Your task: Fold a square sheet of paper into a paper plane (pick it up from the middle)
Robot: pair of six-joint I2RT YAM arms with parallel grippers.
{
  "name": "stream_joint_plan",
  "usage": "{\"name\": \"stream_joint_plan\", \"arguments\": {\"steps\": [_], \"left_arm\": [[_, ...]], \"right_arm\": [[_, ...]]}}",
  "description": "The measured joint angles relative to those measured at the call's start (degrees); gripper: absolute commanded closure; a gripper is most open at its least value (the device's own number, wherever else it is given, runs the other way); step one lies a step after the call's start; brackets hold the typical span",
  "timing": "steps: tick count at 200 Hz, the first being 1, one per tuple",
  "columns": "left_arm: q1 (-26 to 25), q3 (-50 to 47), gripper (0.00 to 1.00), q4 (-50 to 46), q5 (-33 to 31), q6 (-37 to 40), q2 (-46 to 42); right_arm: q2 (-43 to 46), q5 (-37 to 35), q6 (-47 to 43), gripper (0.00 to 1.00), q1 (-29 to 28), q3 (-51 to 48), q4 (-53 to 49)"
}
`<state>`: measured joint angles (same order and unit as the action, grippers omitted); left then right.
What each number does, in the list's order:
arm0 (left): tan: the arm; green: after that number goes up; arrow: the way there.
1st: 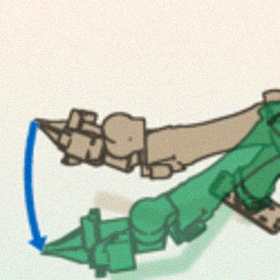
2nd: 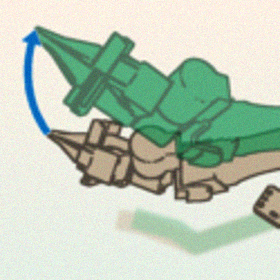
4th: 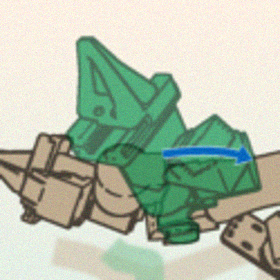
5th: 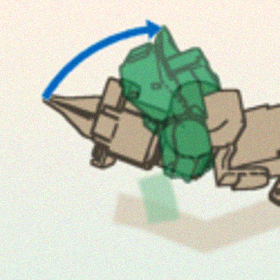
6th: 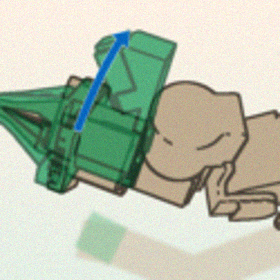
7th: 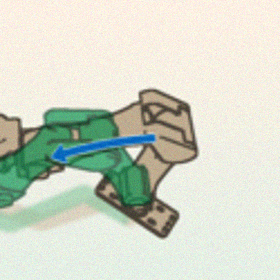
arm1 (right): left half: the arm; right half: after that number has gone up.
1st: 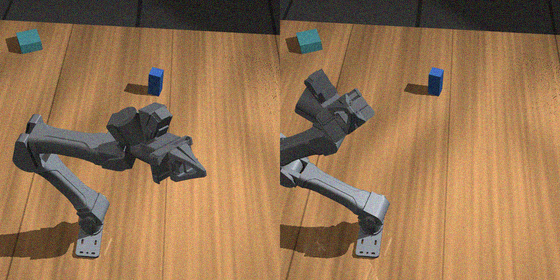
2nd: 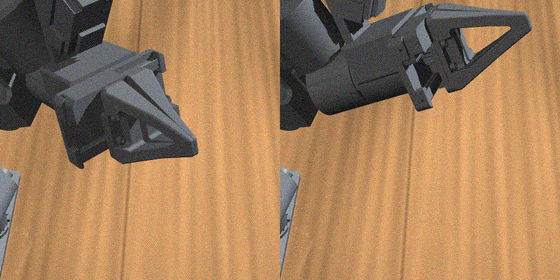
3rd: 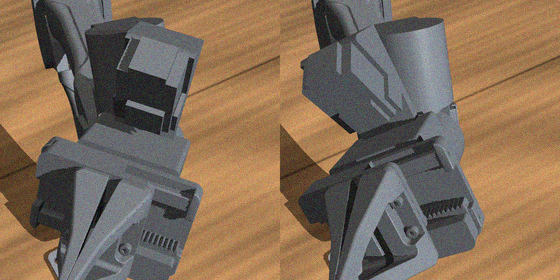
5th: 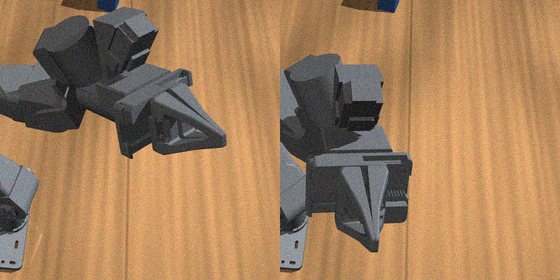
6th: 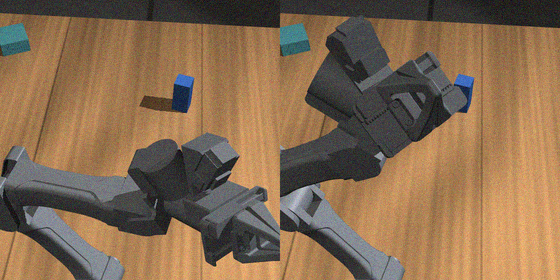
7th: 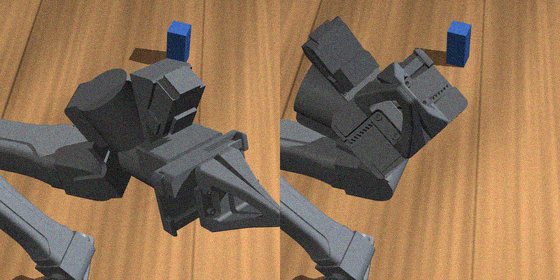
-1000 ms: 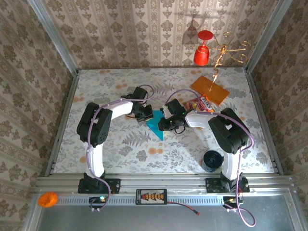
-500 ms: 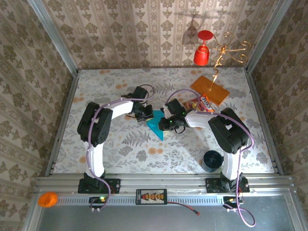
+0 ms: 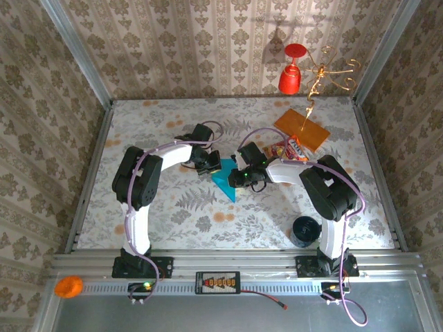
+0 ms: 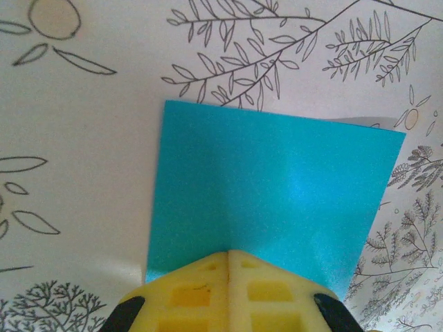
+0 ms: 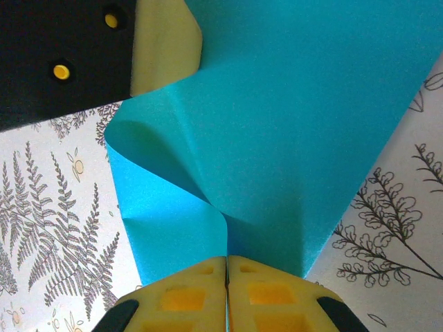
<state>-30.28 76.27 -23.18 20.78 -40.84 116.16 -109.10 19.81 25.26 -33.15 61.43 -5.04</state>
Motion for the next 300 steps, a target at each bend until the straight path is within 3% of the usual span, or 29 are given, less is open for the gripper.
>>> {"name": "stream_joint_plan", "arguments": {"steps": [97,126,176,230,300], "left_arm": [[-0.1,0.6,0.92,-0.8,-0.1,0.4,-0.1],[-0.4,-1.2,0.90,-0.2,-0.7,-0.2,-4.5],[-3.6,-6.7,0.91,4.0,-1.3,-4.1,-13.2],[-6.4,-15.1,0.95,8.3,-0.5,-10.6,-13.4],[-6.8,-17.1,0.96,13.7,0.5,-13.6,-13.0]], "right_arm": [[-0.5,-1.6,-1.1,0.91,0.0,0.5,-1.4],[-0.5,-1.6,-1.1,0.91,0.0,0.5,-1.4],[-1.0,-1.6,-1.0,0.91,0.0,1.1,-1.5],[-1.3,-1.6,-1.0,0.91,0.0,1.5,-1.5],[-1.4,-1.6,-1.0,0.91,0.1,1.5,-1.6]]}}
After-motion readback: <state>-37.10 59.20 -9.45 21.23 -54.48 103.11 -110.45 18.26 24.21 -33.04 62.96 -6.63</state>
